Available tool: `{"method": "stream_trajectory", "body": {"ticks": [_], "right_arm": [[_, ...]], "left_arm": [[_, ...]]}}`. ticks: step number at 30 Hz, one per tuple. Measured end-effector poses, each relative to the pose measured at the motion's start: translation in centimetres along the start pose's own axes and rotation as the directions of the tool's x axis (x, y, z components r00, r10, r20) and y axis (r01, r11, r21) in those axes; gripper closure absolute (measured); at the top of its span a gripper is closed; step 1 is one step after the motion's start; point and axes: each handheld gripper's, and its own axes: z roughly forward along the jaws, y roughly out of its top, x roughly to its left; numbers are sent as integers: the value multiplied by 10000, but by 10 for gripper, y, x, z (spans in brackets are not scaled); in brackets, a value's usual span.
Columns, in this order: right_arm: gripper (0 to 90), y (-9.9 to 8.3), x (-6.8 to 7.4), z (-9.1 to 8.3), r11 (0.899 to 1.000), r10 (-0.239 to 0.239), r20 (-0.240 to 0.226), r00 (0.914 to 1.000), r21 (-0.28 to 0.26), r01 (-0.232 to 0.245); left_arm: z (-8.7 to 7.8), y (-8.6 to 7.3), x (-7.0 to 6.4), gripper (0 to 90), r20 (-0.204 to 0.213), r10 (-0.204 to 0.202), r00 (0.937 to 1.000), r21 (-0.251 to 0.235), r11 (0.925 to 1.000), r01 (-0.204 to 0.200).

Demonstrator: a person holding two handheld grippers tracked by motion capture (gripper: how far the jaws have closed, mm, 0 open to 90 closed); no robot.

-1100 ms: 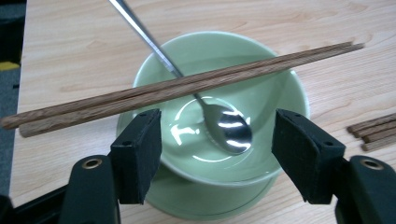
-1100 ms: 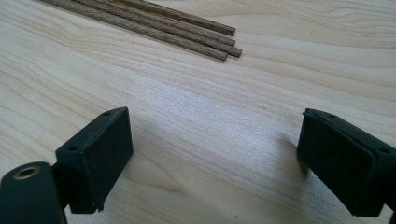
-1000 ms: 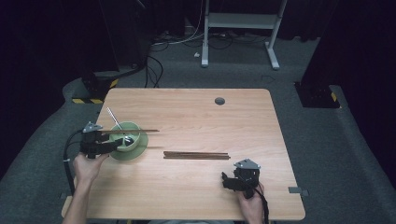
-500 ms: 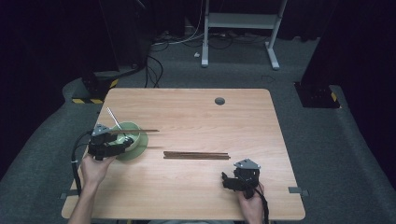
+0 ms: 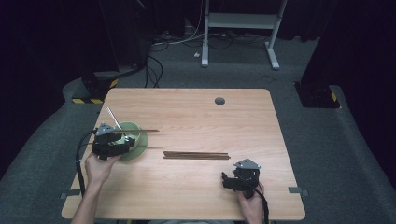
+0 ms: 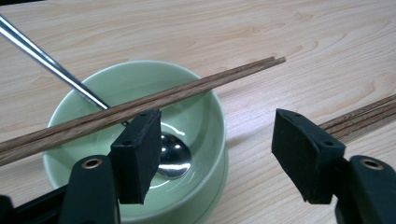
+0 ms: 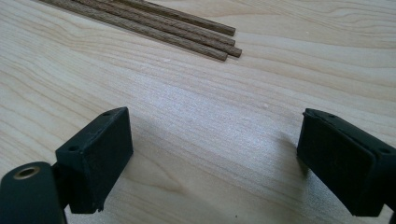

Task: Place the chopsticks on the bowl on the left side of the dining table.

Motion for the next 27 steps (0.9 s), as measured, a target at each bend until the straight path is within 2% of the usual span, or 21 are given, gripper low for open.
{"method": "stream_trajectory", "body": {"ticks": [17, 27], "right_arm": [[100, 0, 0, 0, 10000, -3, -7, 10000, 8, 3], [100, 0, 0, 0, 10000, -4, -3, 10000, 10, 4]], "left_arm": [[7, 5, -12, 336, 345, 57, 9994, -173, 9998, -51], [8, 8, -21, 335, 443, 257, 9987, -259, 9994, -245]]}}
